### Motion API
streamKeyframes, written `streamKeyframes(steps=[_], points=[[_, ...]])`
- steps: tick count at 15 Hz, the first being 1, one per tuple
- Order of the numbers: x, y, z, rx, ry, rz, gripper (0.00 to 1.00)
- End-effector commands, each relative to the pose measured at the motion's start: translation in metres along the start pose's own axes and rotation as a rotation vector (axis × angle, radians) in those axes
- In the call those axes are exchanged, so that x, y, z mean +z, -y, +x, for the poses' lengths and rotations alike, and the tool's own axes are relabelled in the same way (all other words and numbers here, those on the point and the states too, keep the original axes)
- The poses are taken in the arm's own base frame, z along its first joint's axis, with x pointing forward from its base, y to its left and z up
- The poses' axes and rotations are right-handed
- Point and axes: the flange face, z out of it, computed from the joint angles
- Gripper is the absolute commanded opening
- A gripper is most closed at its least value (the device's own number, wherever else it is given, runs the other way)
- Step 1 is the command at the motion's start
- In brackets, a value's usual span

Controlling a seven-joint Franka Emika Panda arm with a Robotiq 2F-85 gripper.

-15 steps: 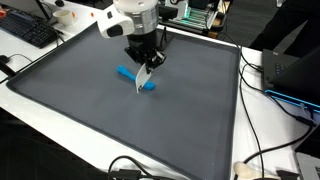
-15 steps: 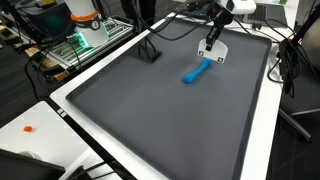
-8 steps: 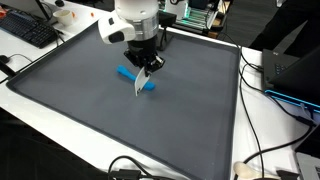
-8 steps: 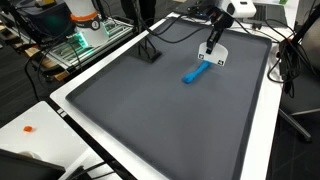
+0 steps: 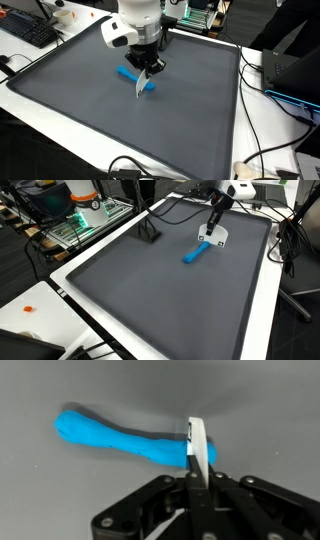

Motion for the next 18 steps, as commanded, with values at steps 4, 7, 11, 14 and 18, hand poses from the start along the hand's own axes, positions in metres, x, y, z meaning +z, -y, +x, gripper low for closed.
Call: streamKeyframes(steps=[4, 7, 11, 14, 18], points=[[0.022, -0.001, 0.003, 0.007, 0.020, -0.022, 0.01], [0.027, -0.003, 0.001, 0.025, 0.042, -0.024, 0.01], [0.033, -0.003, 0.000, 0.031, 0.064, -0.021, 0.01], [0.031, -0.005, -0.002, 0.033, 0.088, -0.021, 0.01], [0.024, -0.005, -0.008, 0.041, 0.114, -0.006, 0.01]])
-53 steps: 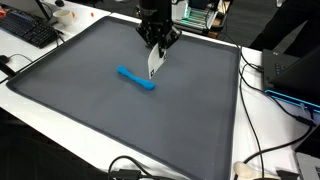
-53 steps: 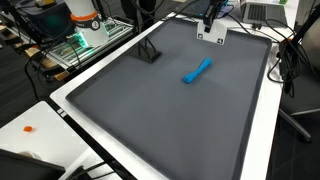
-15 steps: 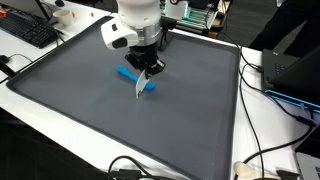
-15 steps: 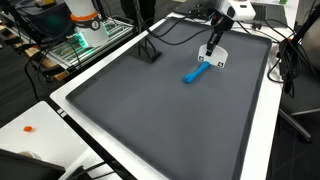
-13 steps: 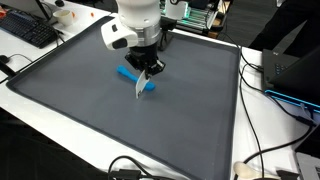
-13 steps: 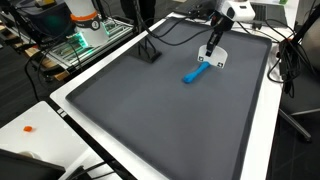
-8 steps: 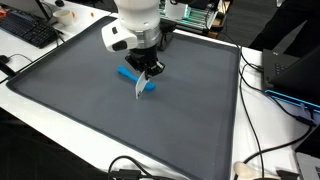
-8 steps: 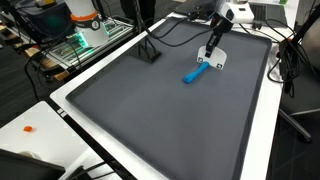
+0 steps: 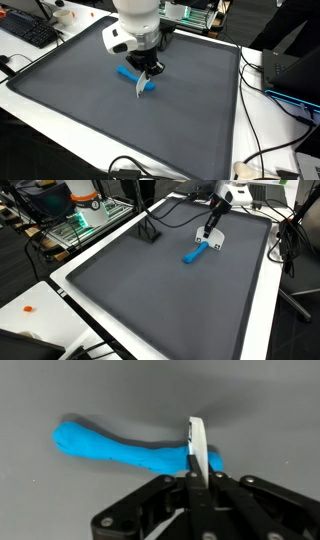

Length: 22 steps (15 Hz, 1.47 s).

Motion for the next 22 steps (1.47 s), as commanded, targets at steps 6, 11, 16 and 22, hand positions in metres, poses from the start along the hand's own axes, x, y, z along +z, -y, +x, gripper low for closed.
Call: streamKeyframes(steps=[6, 11, 16, 22], points=[[-0.001, -0.002, -0.011, 0.034, 0.039, 0.026, 0.01], [-0.019, -0.004, -0.015, 0.037, 0.036, 0.040, 0.01], [-0.046, -0.011, -0.017, 0.043, -0.004, 0.040, 0.01], [-0.060, -0.032, -0.015, 0.053, -0.047, 0.030, 0.01]])
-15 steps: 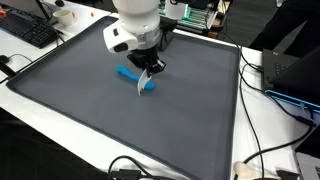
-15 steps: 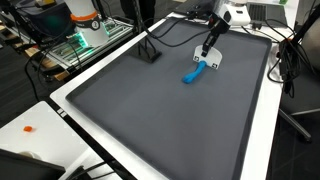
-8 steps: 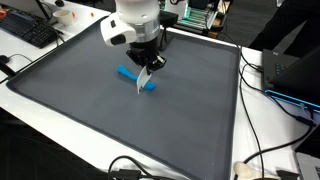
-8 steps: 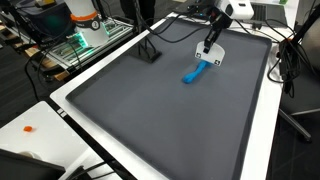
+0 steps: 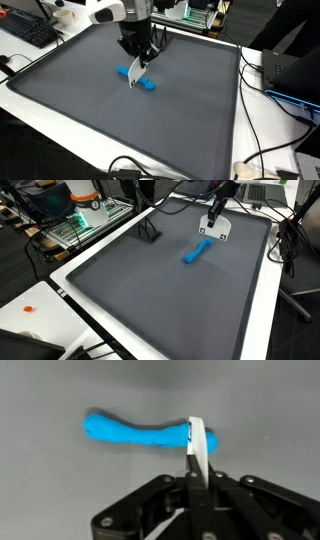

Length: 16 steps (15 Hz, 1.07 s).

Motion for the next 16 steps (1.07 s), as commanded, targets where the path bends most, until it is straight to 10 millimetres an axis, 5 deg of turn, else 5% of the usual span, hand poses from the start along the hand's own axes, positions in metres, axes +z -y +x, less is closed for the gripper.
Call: streamKeyframes(steps=[1, 16], points=[[0.001, -0.014, -0.005, 0.012, -0.005, 0.002, 0.01], [0.040, -0.019, -0.002, 0.014, 0.015, 0.007, 0.01]])
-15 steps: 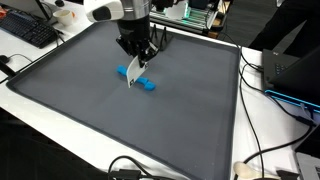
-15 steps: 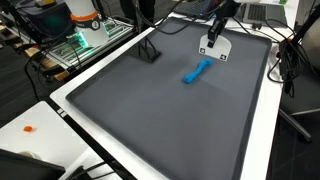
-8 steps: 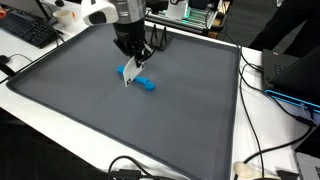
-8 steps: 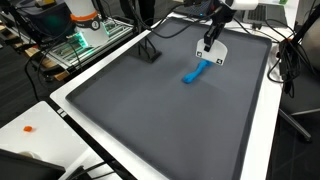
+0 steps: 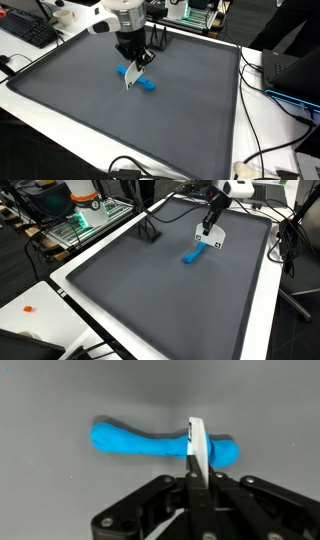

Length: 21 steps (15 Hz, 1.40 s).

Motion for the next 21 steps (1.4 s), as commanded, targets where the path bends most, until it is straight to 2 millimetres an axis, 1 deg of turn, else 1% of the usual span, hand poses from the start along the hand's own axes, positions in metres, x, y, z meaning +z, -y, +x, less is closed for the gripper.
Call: streamKeyframes(steps=[1, 9, 14, 21], points=[[0.012, -0.002, -0.002, -0.008, -0.002, 0.009, 0.01], [0.025, -0.002, 0.001, -0.026, -0.002, -0.002, 0.01], [0.041, 0.000, -0.001, -0.034, 0.015, -0.006, 0.01], [0.053, -0.003, -0.004, -0.030, 0.024, 0.000, 0.01]])
